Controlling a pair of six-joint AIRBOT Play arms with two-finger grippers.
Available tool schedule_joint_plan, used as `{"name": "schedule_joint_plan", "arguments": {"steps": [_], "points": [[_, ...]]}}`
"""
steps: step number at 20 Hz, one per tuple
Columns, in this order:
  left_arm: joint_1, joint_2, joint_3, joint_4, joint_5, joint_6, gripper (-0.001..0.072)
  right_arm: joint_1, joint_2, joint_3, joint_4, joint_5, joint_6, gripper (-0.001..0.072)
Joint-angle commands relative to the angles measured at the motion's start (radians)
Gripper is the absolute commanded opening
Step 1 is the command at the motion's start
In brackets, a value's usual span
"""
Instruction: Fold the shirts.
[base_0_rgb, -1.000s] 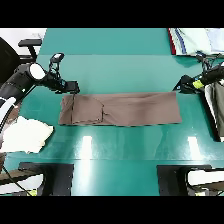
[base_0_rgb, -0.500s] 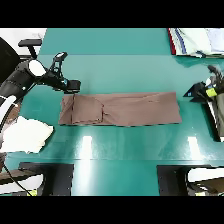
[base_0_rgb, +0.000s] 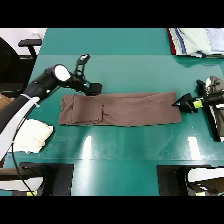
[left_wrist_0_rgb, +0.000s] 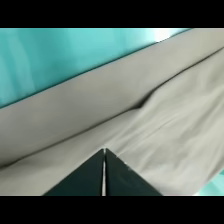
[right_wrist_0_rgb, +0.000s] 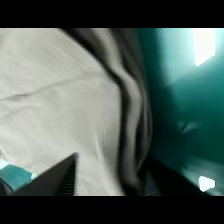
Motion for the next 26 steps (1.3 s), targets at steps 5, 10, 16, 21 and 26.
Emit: {"name": "schedule_joint_plan", "arguments": {"steps": [5, 10, 16, 21, 26], "points": [[-0.082, -0.135, 0.057, -0.117, 0.028, -0.003, 0.0024, 0.072, 0.086, -0.016, 0.107, -0.056, -0.030, 0.0015], [-0.149, -0.210, 0.100, -0.120, 0.046, -0.005, 0.0024, 0.130, 0.262, 0.151, 0.208, -0.010, 0.032, 0.0014], [-0.226, -0.304, 0.211, -0.123, 0.045, -0.006, 0.0024, 0.360, 0.319, 0.392, 0.209, -0.012, 0.143, 0.0014], [-0.235, -0.338, 0.227, -0.109, 0.044, -0.023, 0.0024, 0.514, 0.319, 0.475, 0.212, -0.033, 0.179, 0.0015], [-0.178, -0.312, 0.277, -0.089, 0.002, -0.020, 0.0024, 0.601, 0.319, 0.476, 0.227, -0.100, 0.179, 0.0015]]}}
